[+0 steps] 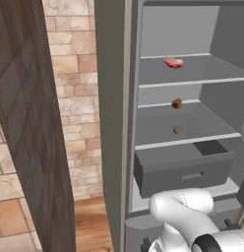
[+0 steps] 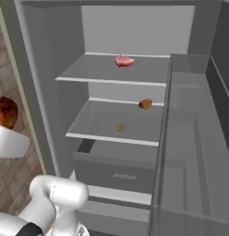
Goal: Transport the chicken drumstick and garlic to the fridge. Place the chicken drumstick on the rack containing meat and place the garlic on the rack containing the vegetable, ensuring meats and vegetables are on different racks.
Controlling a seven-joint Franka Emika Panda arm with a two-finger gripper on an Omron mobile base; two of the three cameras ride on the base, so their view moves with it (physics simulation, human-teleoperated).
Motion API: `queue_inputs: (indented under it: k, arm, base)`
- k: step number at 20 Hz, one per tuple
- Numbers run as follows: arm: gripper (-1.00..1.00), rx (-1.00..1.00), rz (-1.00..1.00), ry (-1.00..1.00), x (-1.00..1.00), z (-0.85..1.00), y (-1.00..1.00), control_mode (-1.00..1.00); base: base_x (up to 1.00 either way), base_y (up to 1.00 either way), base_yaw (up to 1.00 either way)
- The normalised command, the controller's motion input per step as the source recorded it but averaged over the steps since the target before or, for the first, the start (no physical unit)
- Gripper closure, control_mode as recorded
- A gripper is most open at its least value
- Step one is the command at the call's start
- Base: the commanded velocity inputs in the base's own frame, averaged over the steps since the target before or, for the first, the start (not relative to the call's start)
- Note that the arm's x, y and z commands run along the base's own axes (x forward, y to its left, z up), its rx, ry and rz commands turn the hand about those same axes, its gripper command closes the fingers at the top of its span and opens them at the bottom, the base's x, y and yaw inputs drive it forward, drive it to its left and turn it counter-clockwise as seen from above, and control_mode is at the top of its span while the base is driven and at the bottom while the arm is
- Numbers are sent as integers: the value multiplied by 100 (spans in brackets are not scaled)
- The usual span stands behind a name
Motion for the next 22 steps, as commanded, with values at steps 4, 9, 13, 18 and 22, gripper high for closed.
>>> queue_inputs:
  k: [4,9,13,18,22]
  arm:
    - [100,0,0,0,0,0,0,100]
    - [100,0,0,0,0,0,0,100]
    - [100,0,5,-2,2,29,-13,-100]
    - [100,0,16,-16,5,32,-6,-100]
    - [100,0,12,-32,31,18,-3,-100]
  base:
    - [51,-8,-34]
    - [40,-5,-3]
    - [4,-4,0]
    - [0,0,0]
    - [0,0,0]
